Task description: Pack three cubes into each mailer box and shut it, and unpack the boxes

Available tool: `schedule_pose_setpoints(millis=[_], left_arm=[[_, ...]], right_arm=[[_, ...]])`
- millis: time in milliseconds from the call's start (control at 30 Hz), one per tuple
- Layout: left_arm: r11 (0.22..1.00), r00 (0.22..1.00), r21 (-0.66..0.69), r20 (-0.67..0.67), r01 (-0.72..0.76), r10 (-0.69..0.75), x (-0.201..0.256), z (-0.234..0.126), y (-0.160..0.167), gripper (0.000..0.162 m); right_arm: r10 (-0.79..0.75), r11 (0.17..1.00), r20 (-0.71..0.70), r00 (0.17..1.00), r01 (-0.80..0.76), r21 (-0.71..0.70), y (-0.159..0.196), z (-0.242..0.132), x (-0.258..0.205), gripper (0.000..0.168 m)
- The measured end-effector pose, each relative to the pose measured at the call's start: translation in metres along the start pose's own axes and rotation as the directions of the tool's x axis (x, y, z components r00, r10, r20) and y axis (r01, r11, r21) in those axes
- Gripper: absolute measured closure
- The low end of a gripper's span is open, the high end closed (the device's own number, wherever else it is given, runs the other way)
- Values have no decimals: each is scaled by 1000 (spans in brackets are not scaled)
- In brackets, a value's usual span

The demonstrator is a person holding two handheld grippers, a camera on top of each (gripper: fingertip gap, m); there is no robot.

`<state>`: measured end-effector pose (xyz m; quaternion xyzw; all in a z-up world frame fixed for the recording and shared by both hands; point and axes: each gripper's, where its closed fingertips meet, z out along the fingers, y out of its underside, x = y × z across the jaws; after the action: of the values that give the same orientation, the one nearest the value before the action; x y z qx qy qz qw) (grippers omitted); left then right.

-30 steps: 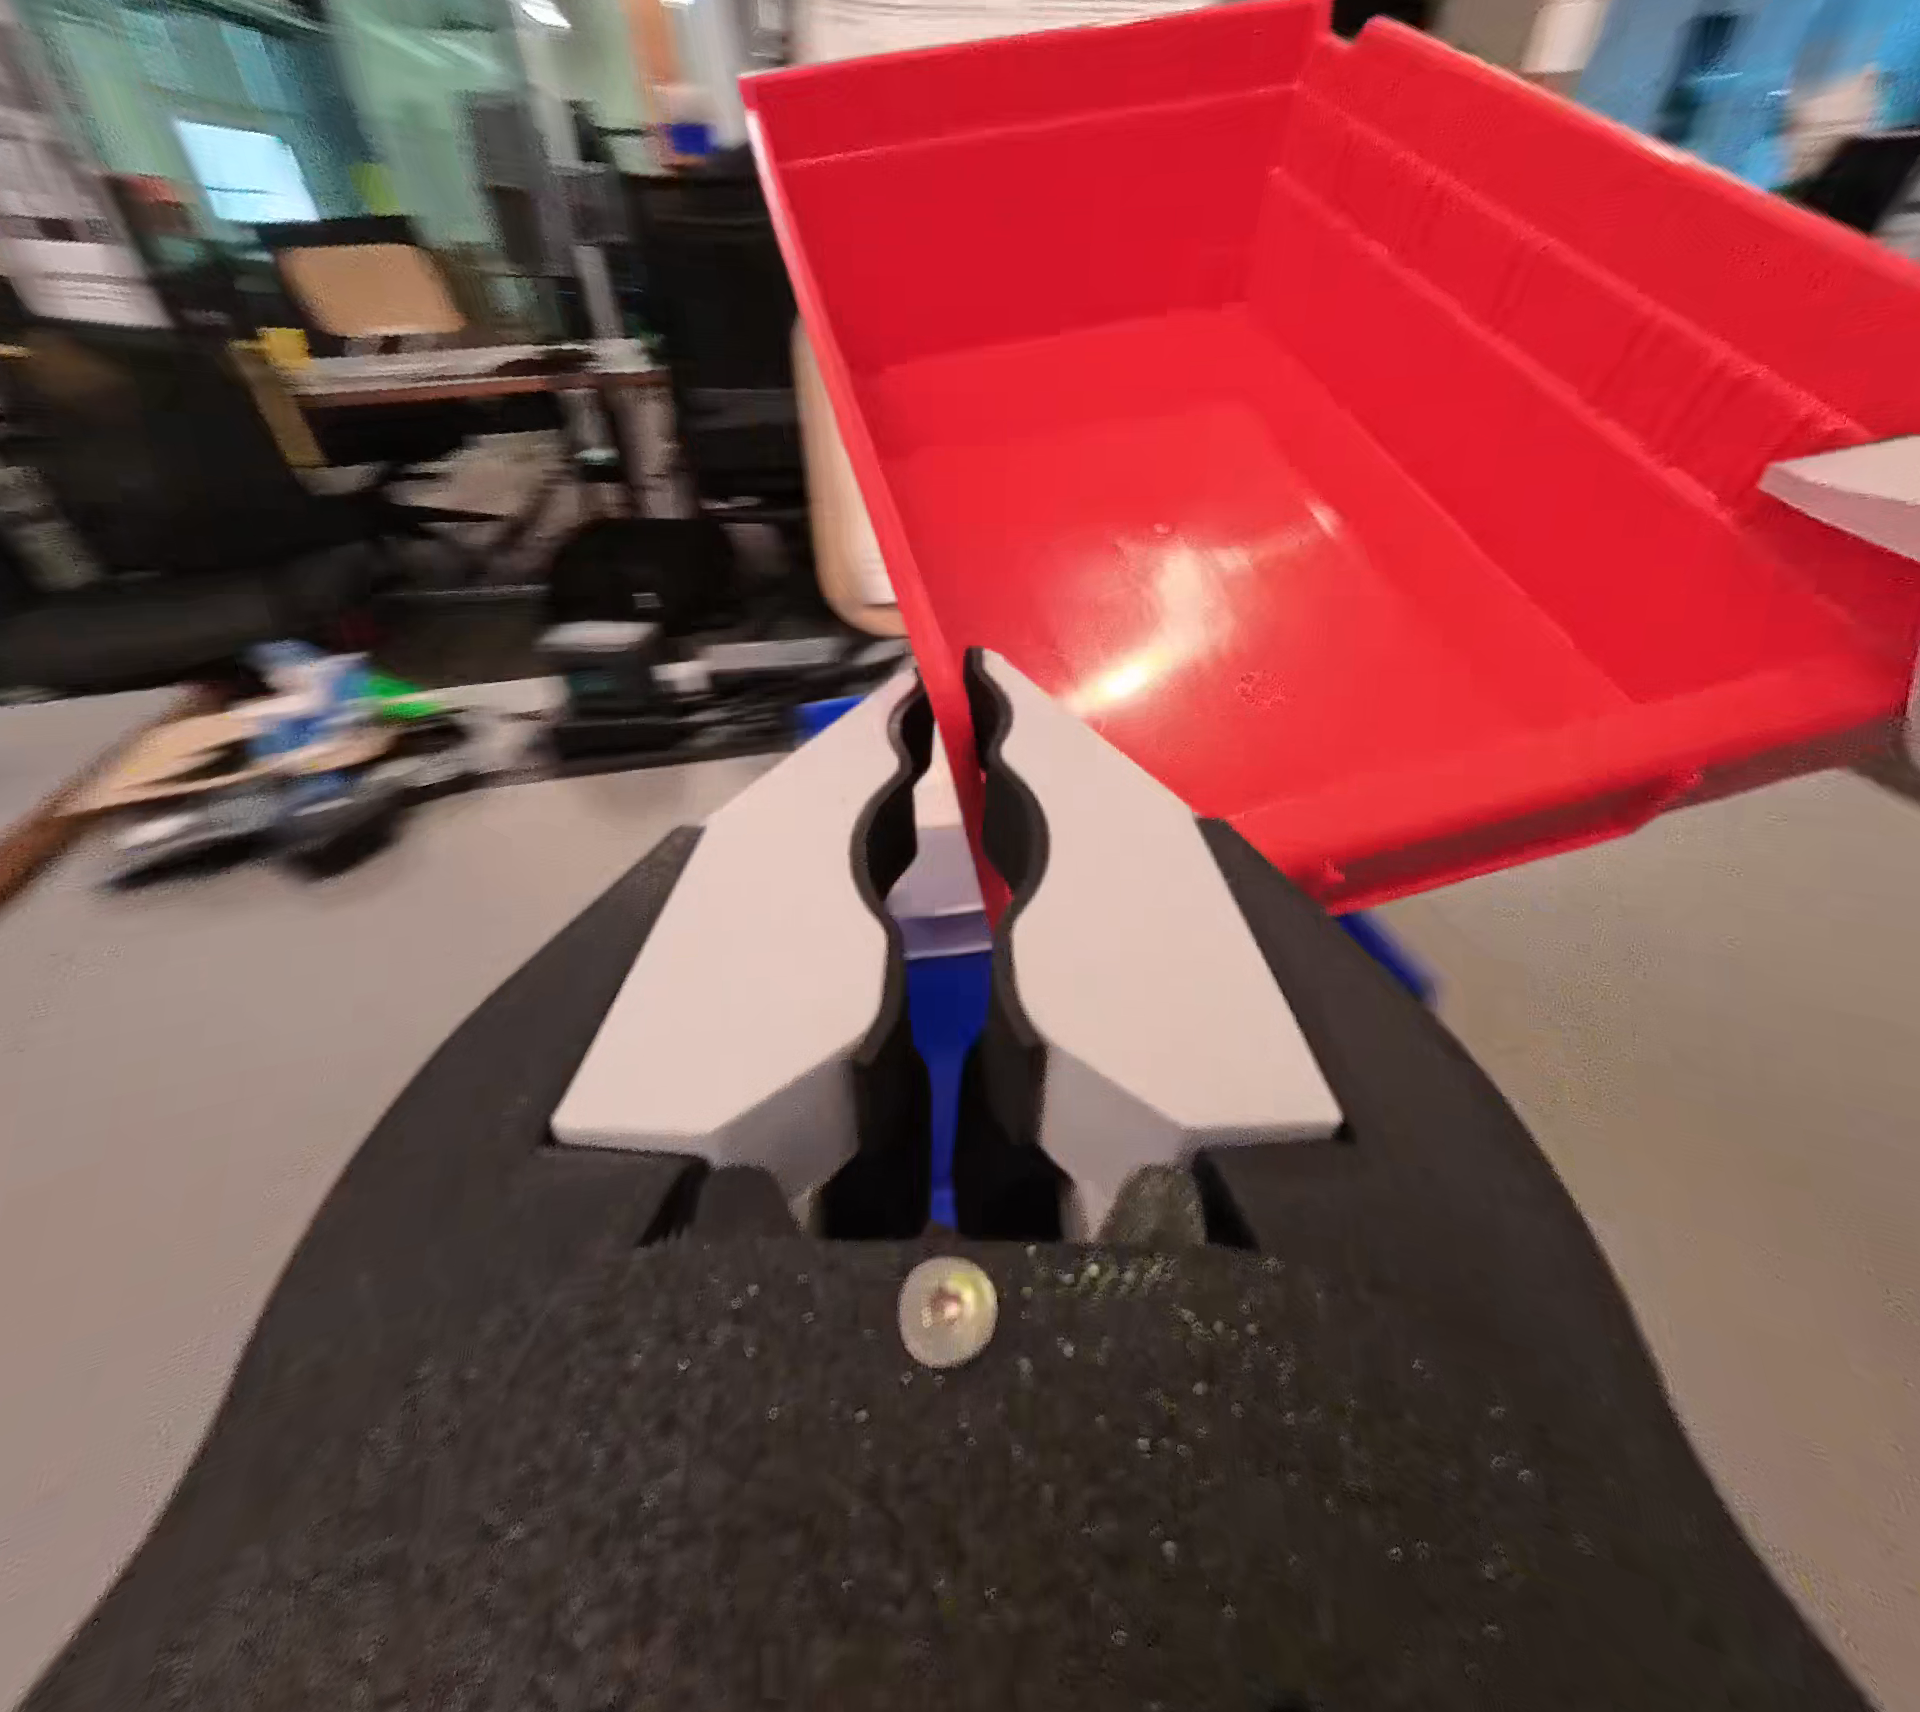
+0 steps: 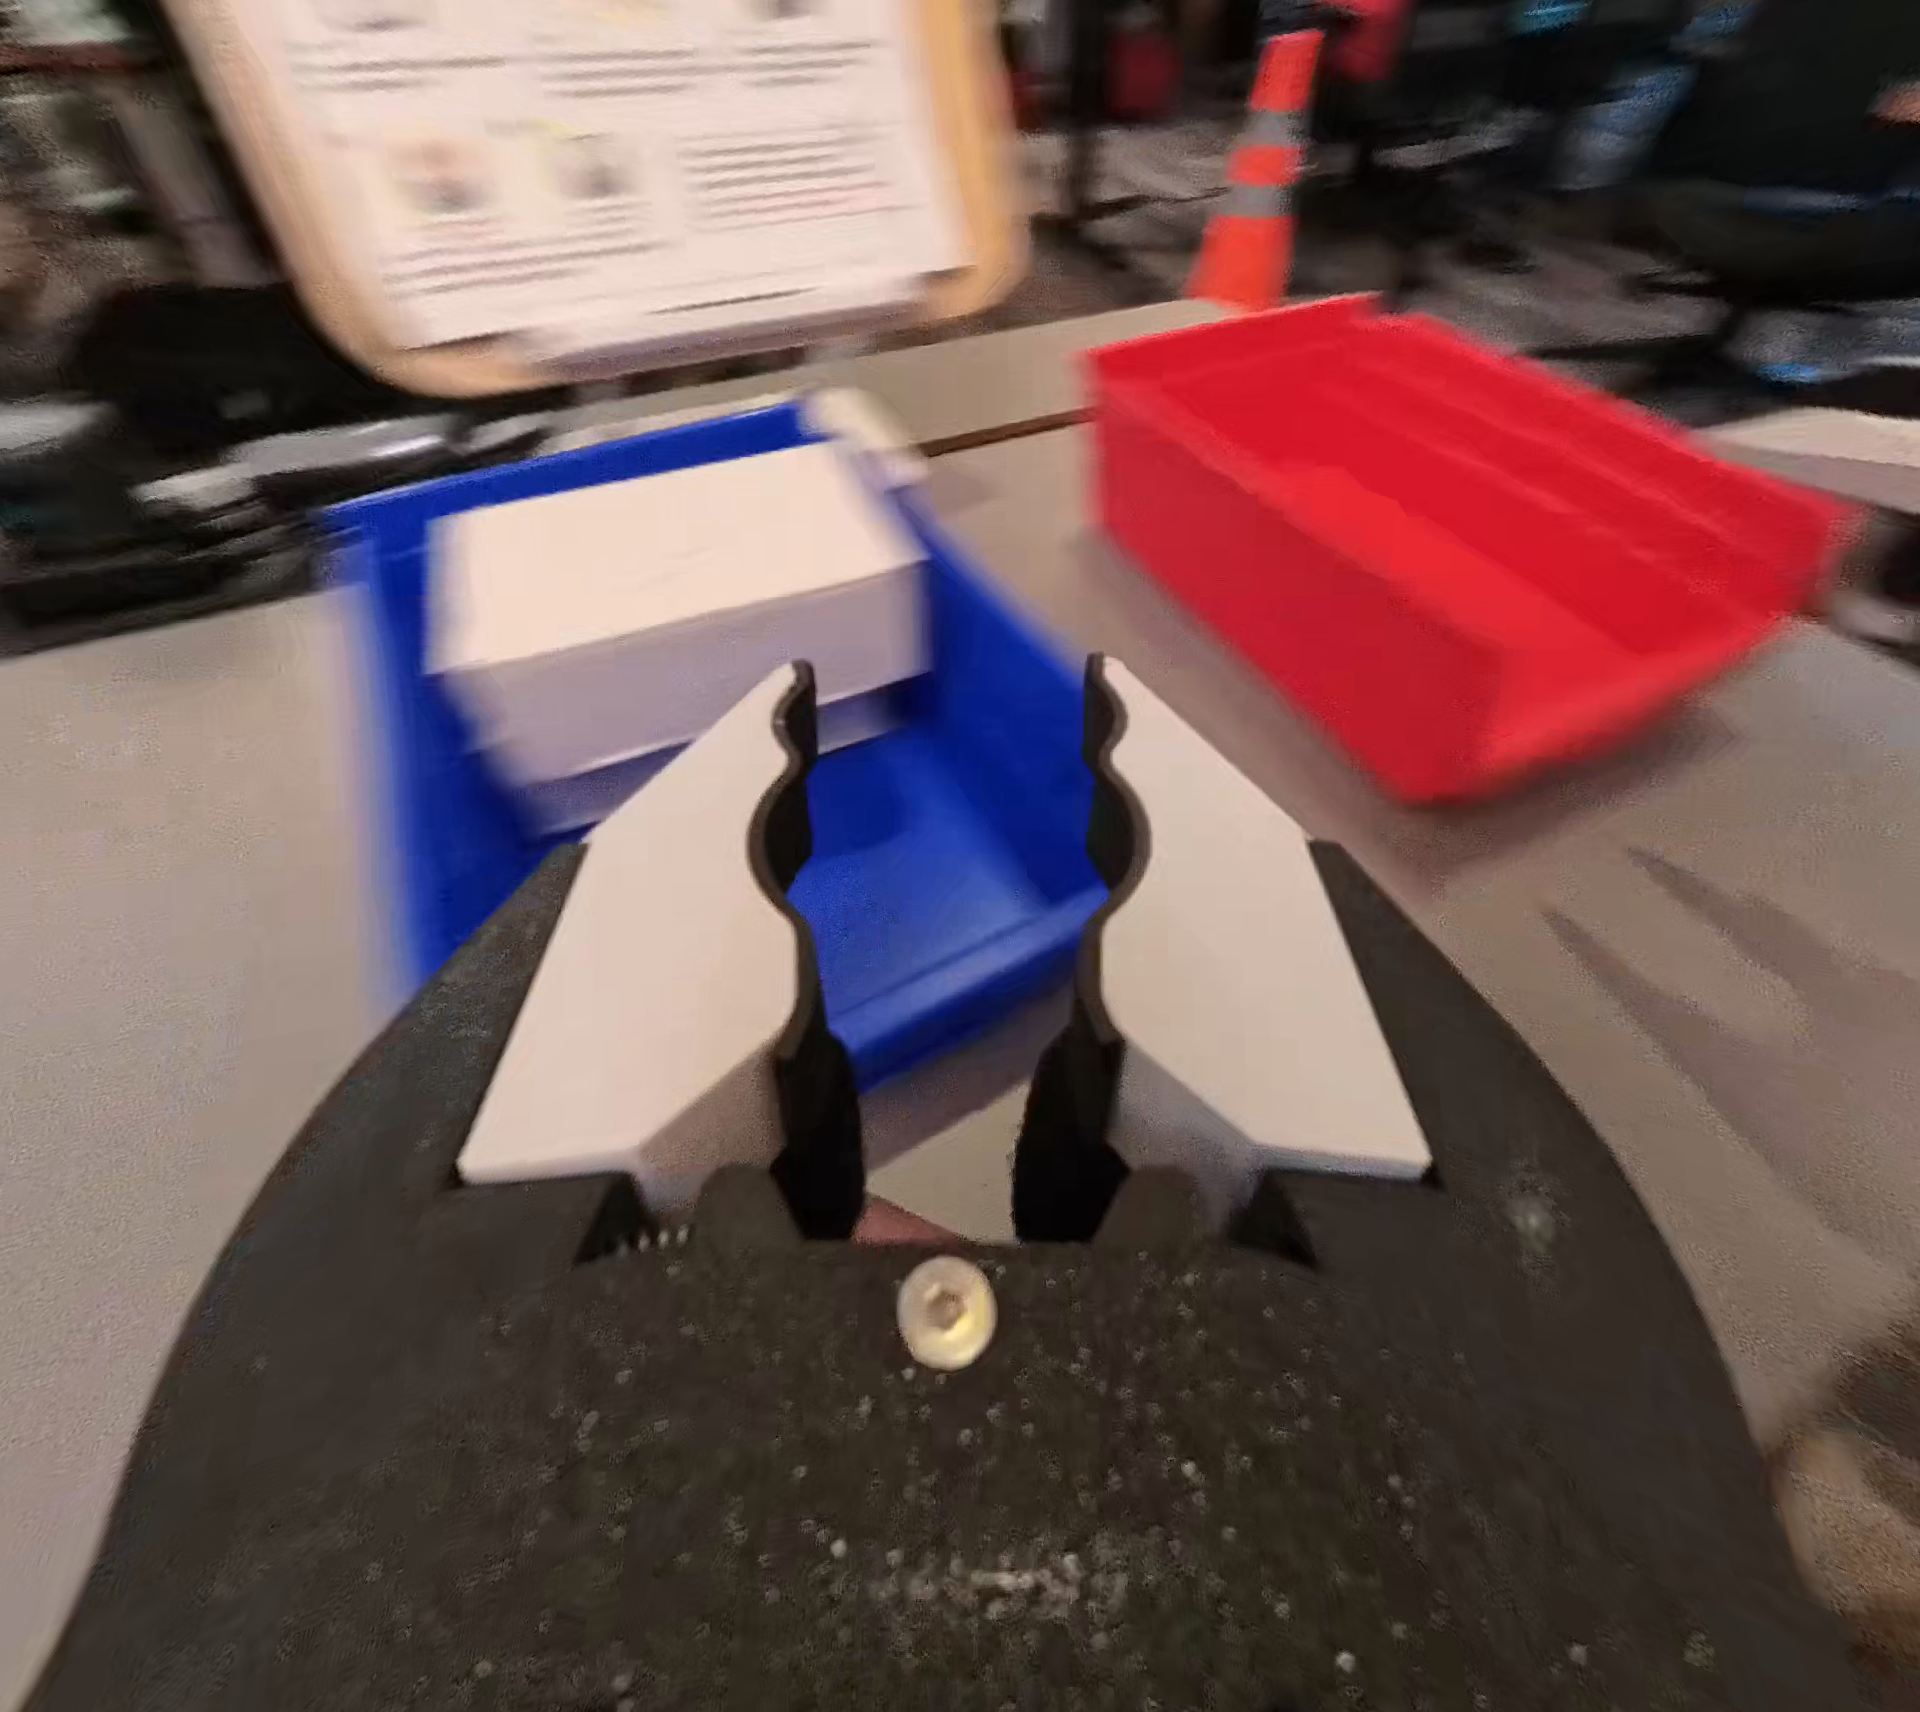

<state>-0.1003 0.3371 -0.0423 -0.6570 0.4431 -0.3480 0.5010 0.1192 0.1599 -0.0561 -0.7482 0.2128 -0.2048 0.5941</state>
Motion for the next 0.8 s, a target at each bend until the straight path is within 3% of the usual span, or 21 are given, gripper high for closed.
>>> schedule_pose_setpoints(millis=[67,100,200,233,267,300,333,400,567,700,800], left_arm=[[993,978,-101,204,59,-38,-85,-14,29,97],[982,972,-159,222,107,-70,-108,-15,48,88],[934,967,-285,196,214,-162,-135,-4,93,84],[928,969,-309,194,209,-154,-138,1,101,87],[928,973,-318,181,195,-142,-139,7,107,100],[928,977,-323,159,188,-142,-136,13,112,122],[925,980,-332,130,185,-150,-132,20,117,141],[934,983,-329,155,143,-96,-136,24,120,152],[941,968,-303,237,150,-78,-180,-10,115,160],[954,944,-250,321,164,-78,-261,-61,112,160],[952,936,-256,345,170,-74,-325,-79,120,160]], right_arm=[[97,995,179,979,-97,-12,2,15,-93,103],[132,991,233,963,-127,-38,9,24,-132,99],[200,972,230,953,-164,-167,43,60,-199,100],[211,958,183,960,-166,-235,59,72,-207,100],[195,946,149,969,-146,-290,71,82,-213,104],[165,937,135,977,-112,-331,82,88,-219,120],[136,930,110,985,-89,-358,89,92,-221,147],[91,932,20,996,-78,-354,86,90,-216,165],[92,942,0,996,-87,-325,72,77,-273,165],[63,964,116,991,-31,-265,51,88,-366,164],[59,960,139,989,-18,-281,48,115,-428,164]])
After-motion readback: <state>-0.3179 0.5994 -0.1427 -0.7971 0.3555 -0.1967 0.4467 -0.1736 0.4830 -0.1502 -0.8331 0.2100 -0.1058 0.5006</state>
